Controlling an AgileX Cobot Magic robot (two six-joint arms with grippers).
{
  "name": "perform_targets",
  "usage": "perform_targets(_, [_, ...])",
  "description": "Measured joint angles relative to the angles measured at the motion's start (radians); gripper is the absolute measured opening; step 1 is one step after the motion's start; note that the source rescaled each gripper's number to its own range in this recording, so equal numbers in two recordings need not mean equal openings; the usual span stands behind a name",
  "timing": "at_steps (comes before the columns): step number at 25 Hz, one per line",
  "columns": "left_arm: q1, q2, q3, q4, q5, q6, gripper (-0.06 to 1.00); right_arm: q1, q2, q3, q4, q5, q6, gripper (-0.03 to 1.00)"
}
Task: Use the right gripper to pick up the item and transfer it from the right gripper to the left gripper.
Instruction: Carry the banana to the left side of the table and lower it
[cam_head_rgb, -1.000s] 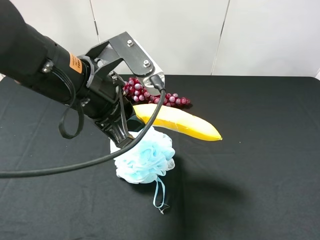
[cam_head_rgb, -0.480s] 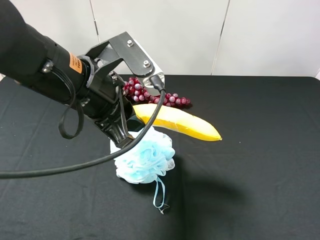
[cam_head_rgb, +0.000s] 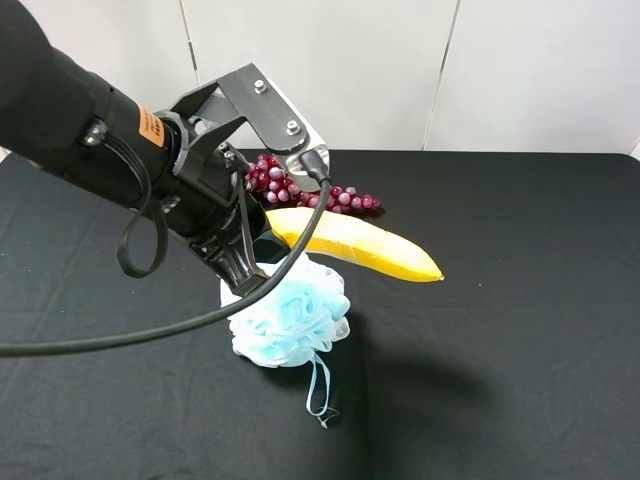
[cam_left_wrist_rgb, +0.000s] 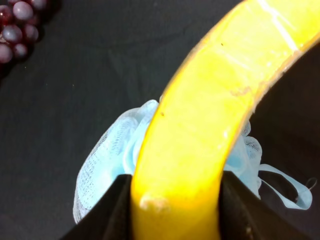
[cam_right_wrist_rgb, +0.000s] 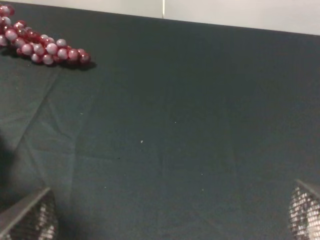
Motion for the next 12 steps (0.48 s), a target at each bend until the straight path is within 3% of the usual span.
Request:
perform_targets(8, [0.027, 0.000, -0.168, 0.012, 0.190, -0.122, 0.00, 0.000, 0.000, 0.000, 0.000, 0.000, 0.000, 1.00])
perform_targets(12, [0.080, 0.000, -0.291, 0.106, 0.331, -0.233, 0.00, 0.000, 0.000, 0.000, 0.000, 0.000, 0.000, 1.00])
